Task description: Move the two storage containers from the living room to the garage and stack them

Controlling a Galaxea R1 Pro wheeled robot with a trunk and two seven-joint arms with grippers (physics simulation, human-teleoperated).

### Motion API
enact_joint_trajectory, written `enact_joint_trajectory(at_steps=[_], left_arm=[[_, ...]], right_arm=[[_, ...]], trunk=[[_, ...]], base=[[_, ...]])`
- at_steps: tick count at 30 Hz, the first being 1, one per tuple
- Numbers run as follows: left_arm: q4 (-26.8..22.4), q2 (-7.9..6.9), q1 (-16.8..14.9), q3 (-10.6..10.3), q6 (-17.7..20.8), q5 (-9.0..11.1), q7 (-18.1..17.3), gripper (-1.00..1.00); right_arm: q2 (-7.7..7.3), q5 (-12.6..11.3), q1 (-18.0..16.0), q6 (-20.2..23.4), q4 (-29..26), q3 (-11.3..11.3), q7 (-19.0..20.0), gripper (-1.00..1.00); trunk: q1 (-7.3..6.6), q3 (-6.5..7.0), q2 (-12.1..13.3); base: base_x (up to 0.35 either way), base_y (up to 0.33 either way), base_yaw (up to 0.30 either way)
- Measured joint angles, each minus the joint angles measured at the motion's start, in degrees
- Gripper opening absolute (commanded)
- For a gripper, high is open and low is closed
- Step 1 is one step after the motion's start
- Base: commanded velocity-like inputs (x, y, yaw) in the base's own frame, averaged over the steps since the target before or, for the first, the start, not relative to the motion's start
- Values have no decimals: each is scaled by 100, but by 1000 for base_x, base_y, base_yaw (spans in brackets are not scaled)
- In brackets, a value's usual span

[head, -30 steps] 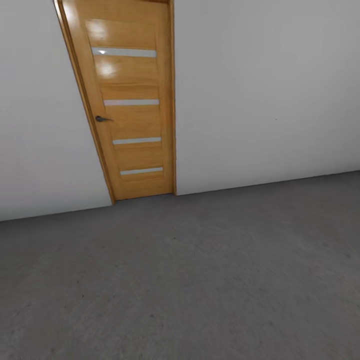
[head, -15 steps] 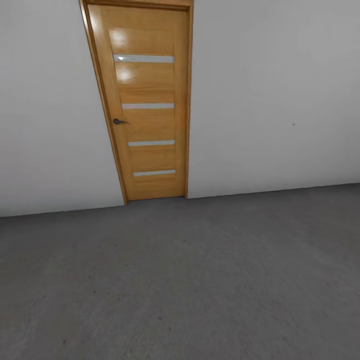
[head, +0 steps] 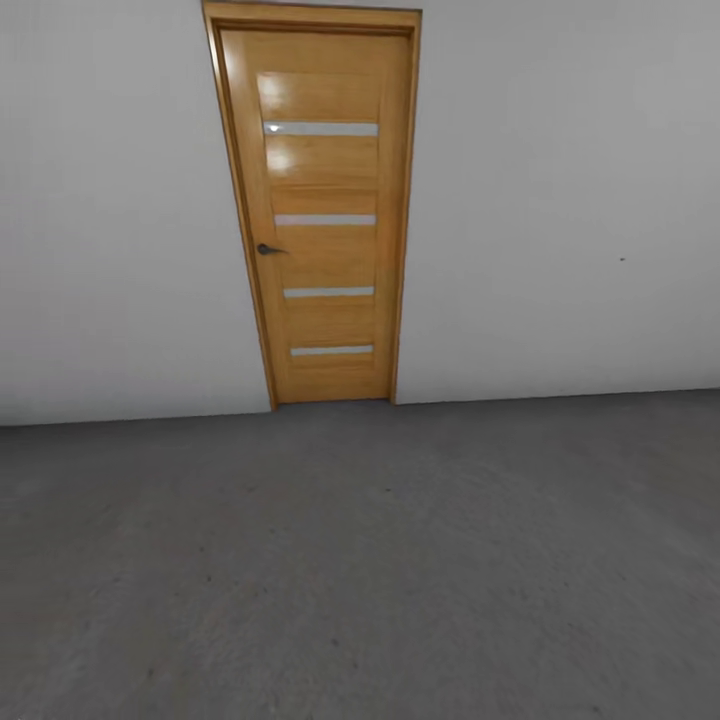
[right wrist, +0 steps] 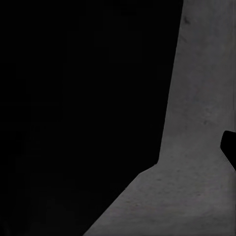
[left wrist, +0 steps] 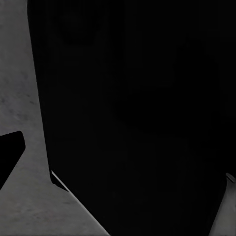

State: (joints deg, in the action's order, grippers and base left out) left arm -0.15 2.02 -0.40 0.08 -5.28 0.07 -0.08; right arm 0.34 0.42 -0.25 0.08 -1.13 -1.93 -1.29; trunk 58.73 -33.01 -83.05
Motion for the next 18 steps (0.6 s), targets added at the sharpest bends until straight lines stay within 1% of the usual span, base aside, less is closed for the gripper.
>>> enact_joint_trajectory(at_steps=[6,18], left_arm=[[1,0,0,0,-5,-1,0,100],[1,-8,0,-3,-12,-7,0,100]], right_arm=[[-56,-7,0,-10,-8,20,45,100],[-60,-35,-2,-5,-61,33,58,100]], trunk=[[0,15,0],[0,18,0]], base=[[0,0,28],[0,0,3]])
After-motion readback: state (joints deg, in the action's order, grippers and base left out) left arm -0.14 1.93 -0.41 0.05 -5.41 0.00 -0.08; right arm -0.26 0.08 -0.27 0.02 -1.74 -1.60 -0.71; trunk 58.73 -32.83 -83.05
